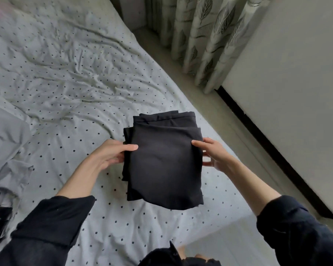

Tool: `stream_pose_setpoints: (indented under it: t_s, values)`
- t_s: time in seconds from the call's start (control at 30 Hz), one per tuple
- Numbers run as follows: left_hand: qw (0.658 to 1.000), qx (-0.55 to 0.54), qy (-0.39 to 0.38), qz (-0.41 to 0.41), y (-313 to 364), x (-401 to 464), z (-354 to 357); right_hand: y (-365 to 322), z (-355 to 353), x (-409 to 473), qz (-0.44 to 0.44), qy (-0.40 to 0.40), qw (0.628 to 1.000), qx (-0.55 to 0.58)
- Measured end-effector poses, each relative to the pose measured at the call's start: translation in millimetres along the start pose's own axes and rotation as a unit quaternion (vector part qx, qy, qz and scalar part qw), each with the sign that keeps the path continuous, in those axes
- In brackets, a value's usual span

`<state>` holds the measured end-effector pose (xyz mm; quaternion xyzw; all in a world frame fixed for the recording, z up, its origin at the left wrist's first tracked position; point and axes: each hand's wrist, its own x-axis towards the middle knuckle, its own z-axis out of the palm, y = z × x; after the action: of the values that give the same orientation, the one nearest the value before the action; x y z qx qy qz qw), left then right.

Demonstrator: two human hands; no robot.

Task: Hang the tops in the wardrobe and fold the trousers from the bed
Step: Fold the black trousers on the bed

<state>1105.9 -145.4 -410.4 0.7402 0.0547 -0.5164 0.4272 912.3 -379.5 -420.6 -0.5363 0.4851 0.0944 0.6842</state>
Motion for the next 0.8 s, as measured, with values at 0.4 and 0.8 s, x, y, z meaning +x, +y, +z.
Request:
stream_pose_setpoints:
  t_s: [0.4, 0.8]
  values:
    - [0.952, 0.118, -0.175, 0.221, 58.0, -137.0, 198.4, 60.8, -162.2, -237.4, -0.128, 0.207, 0.96, 0.135]
    - [0.786, 0.297, -0.418, 0.345, 24.2, -344.4, 398.7, 227.9, -196.0, -527.0, -0.183, 0.473, 0.796, 0.331]
